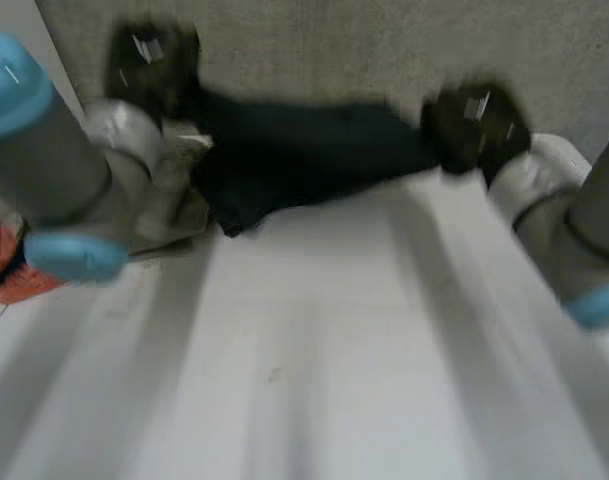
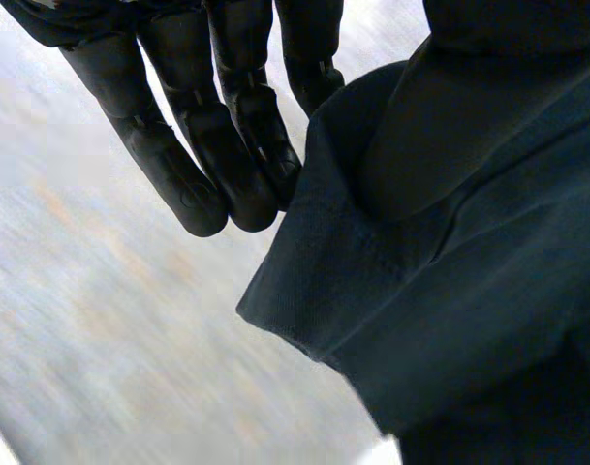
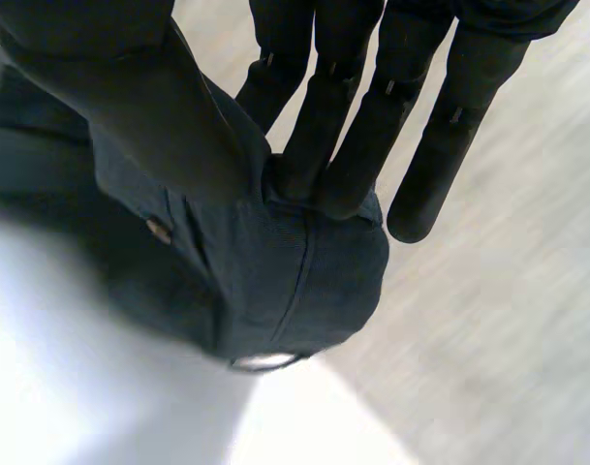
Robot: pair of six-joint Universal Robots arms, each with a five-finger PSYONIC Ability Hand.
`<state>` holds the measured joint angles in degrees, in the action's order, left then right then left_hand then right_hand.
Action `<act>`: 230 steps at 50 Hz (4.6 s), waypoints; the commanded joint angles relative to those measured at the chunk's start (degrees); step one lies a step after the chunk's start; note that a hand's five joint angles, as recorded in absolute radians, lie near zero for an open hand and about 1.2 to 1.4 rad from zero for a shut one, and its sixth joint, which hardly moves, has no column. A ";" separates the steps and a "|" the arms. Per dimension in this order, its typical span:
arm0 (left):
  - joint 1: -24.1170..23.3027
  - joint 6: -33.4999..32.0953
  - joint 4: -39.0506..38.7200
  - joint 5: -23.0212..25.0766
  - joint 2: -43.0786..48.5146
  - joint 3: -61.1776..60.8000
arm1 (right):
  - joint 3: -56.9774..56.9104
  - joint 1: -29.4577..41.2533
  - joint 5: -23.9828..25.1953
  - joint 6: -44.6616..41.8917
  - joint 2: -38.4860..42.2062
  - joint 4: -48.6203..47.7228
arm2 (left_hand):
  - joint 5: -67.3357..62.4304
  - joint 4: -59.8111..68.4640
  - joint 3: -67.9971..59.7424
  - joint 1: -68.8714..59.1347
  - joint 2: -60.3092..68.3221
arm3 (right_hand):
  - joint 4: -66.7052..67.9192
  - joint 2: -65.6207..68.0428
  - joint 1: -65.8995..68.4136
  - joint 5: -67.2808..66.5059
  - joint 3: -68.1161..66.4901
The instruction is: Fold the laundry.
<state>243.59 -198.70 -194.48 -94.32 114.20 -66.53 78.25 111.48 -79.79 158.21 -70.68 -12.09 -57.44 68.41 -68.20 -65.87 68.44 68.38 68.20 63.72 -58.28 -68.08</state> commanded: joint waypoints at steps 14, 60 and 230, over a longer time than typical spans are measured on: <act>-4.35 -5.65 1.56 3.35 -5.22 -27.07 | 1.66 -3.28 4.73 -11.35 -0.78 31.94 | -12.56 11.59 -11.80 -14.13 11.56 | -29.10 -28.92 -24.45 29.01 28.81; -3.48 -5.56 5.07 2.65 -12.51 -31.73 | -11.29 -0.20 2.62 -15.83 11.72 39.32 | -12.56 11.59 -11.80 -14.13 11.56 | 11.62 11.80 16.28 -11.72 -11.92; -1.10 -7.93 0.76 2.21 -4.07 -30.32 | 9.74 -5.92 7.64 -14.51 6.26 12.50 | -12.56 11.59 -11.80 -14.13 11.56 | -1.32 -1.14 3.33 1.22 1.02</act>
<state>242.74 -205.45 -195.65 -92.10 113.38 -95.14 91.47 106.82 -69.98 143.16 -59.96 -11.67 -57.71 68.65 -68.41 -65.87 68.62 65.97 65.38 64.69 -56.37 -65.64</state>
